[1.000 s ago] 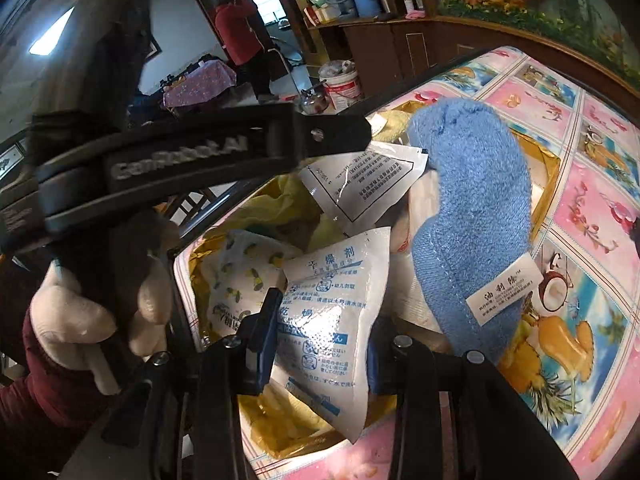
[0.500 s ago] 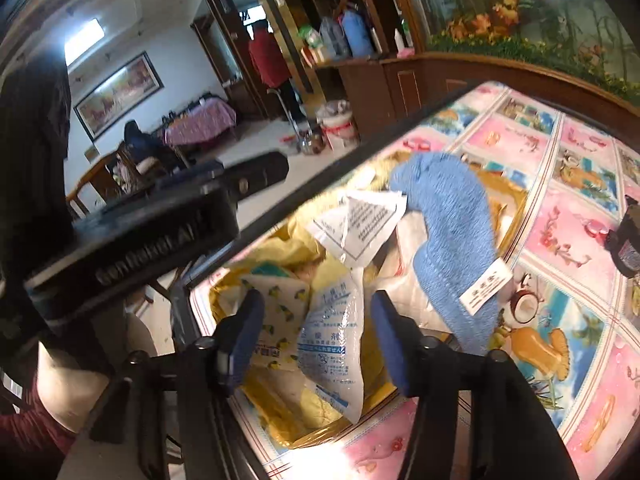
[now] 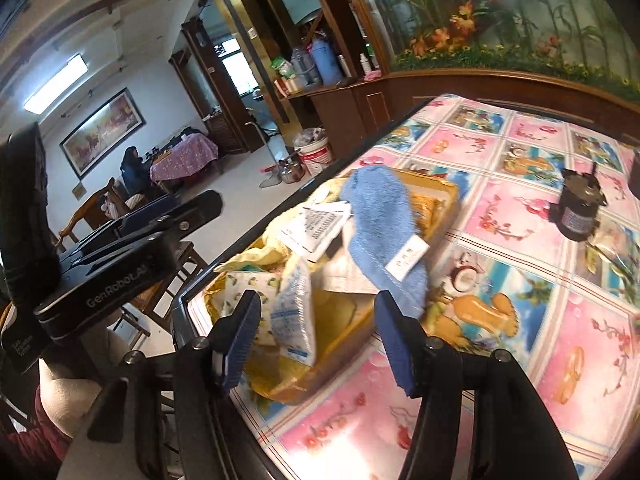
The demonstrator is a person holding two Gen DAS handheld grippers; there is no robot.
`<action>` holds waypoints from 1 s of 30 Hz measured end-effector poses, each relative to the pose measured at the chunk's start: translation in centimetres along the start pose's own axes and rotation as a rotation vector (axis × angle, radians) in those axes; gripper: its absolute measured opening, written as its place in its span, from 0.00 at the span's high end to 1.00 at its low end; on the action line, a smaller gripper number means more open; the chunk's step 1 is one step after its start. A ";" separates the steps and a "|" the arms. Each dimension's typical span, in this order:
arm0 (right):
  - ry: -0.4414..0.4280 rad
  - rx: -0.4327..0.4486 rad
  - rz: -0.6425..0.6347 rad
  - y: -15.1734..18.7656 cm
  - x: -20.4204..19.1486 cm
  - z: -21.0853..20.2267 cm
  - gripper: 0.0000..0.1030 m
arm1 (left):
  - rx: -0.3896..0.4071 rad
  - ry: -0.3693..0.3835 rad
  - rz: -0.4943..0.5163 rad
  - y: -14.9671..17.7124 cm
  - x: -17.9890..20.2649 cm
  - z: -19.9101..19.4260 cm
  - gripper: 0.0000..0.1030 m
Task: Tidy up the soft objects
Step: 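Withdraw both tools from the box toward the remaining packets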
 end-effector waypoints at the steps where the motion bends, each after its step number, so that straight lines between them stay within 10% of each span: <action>1: 0.004 0.005 0.008 0.1 0.3 -0.3 0.43 | 0.003 -0.002 0.003 0.0 0.2 -0.2 0.34; 14: 0.104 0.047 0.101 2.6 5.6 -5.4 0.43 | 0.030 0.005 0.042 0.4 2.2 -2.0 0.34; 23: 0.396 0.231 0.398 1.7 20.6 -18.7 0.42 | -0.022 0.219 0.065 1.5 6.2 -1.7 0.34; 30: 0.481 0.120 0.432 -2.0 27.2 -15.4 0.42 | -0.069 0.320 0.141 2.6 10.4 -0.6 0.34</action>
Point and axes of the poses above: each gripper's, at about its wrist camera, not at the fingertips, and z roughly the way its jaws point, x to its right, y to its underside, the point moved 4 cm from there along z, roughly the way its jaws point, and after that the axes turned 11 degrees about -y, right-handed, at the moved point
